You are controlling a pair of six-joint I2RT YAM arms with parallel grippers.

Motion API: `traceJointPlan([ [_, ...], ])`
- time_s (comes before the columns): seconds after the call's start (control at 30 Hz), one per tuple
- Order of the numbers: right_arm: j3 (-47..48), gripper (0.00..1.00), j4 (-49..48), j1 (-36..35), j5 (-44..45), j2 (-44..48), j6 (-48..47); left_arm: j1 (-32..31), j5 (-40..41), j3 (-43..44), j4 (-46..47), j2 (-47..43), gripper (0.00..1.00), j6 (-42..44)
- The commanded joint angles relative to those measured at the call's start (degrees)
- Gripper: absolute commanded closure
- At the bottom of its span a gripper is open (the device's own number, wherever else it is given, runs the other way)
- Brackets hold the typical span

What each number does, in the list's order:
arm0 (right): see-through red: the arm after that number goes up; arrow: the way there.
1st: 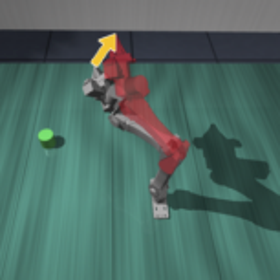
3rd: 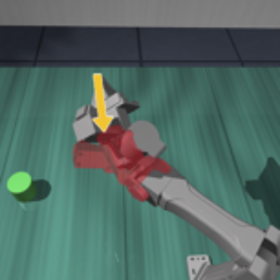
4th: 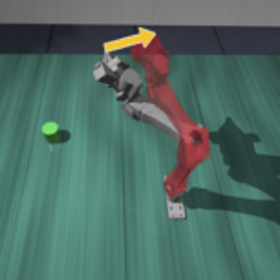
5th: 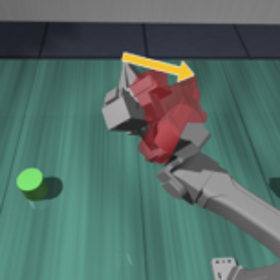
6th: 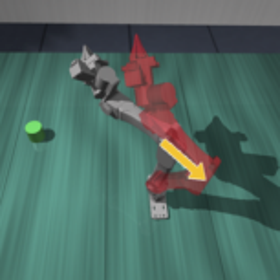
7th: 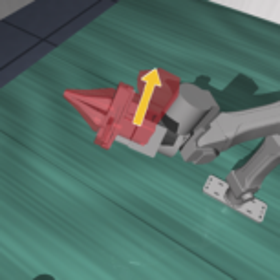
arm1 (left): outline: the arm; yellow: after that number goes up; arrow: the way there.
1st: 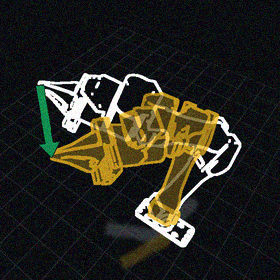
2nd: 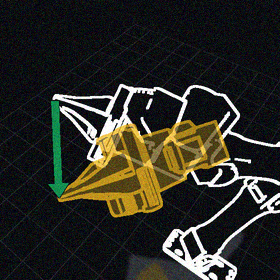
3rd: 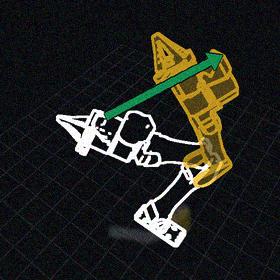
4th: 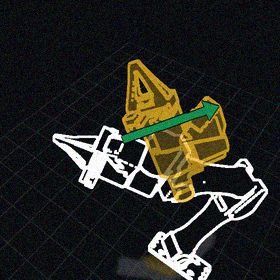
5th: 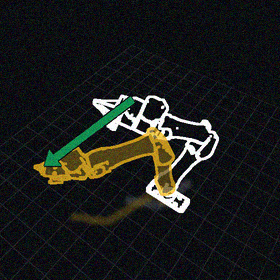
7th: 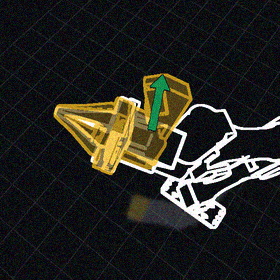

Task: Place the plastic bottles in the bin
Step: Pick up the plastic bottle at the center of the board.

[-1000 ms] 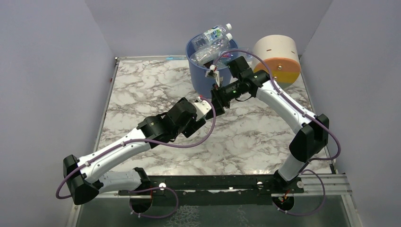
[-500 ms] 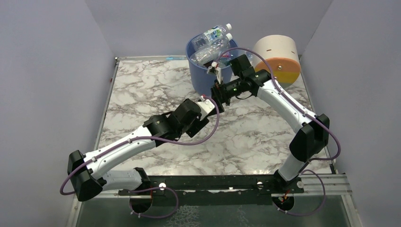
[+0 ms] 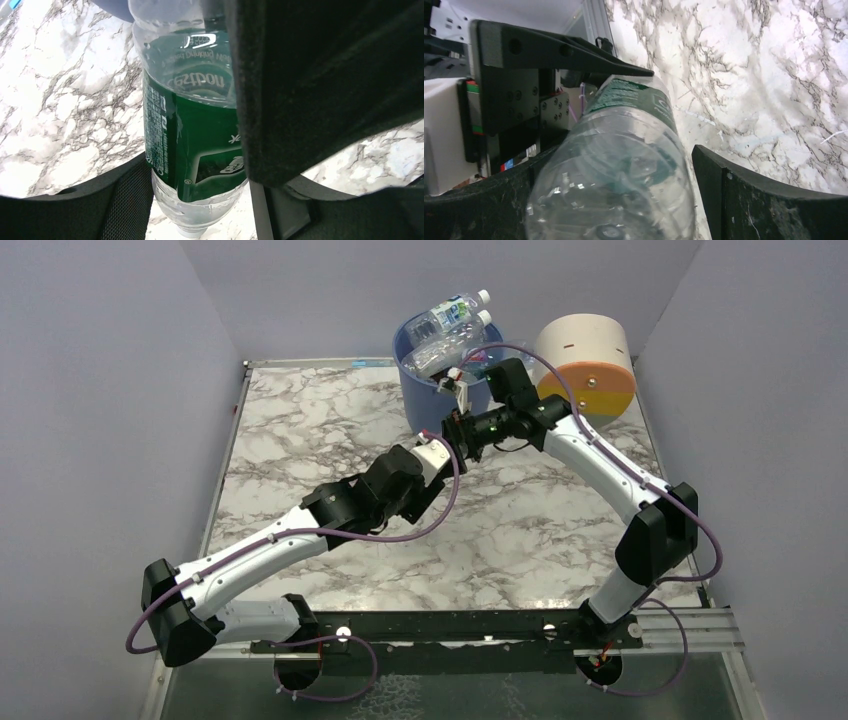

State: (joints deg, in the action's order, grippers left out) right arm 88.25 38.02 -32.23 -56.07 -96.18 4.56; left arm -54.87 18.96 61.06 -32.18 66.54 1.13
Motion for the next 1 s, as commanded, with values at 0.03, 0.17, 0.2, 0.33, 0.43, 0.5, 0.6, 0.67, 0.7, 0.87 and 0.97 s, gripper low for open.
traceJointPlan([
  [0.03, -0.84, 0.01, -7.31, -0.38, 3.28, 4.08, 6.72, -0.15, -1.51, -0.12, 5.11, -1.75, 0.47, -4.21],
  [0.17, -1.98, 0.01, -11.66, -0.05, 4.65, 5.54, 10.89, -0.06, -0.57, -0.92, 6.22, -2.44, 0.47, -6.31],
  [0.2, -2.35, 0.0, -12.88, -0.03, 4.16, 5.76, 11.87, -0.06, -0.2, -1.11, 6.55, -2.66, 0.47, -6.98],
  [0.33, -2.39, 0.01, -14.1, -0.03, 3.75, 5.66, 13.28, 0.45, 1.38, -1.55, 7.82, -3.44, 0.48, -9.43],
  [0.43, -2.42, 0.05, -13.91, -0.03, 5.01, 5.95, 13.13, 0.62, 2.38, -1.28, 8.12, -3.32, 0.48, -10.44],
  [0.5, -2.27, 0.09, -13.65, -0.03, 5.53, 5.87, 13.17, 0.72, 2.44, -1.34, 8.59, -3.04, 0.48, -10.74],
  [0.6, -1.7, 0.17, -12.58, -0.03, 6.5, 5.72, 12.7, 0.86, 2.45, -1.38, 9.23, -2.86, 0.48, -11.18],
  [0.67, -1.68, 0.2, -12.55, 0.01, 7.82, 6.1, 12.67, 0.95, 1.8, -1.35, 9.8, -2.91, 0.48, -11.15],
  [0.7, -1.68, 0.22, -12.7, -0.02, 8.31, 6.29, 12.75, 0.99, 1.55, -1.3, 9.97, -2.74, 0.48, -11.15],
  [0.87, -1.02, 0.37, -14.26, -0.02, 9.42, 6.99, 13.74, 0.99, 1.26, -1.04, 10.03, -1.63, 0.46, -11.13],
  [0.97, -0.7, 0.41, -15.46, -0.05, 9.85, 7.1, 14.22, 1.07, 1.38, -0.79, 10.01, -1.45, 0.29, -11.4],
])
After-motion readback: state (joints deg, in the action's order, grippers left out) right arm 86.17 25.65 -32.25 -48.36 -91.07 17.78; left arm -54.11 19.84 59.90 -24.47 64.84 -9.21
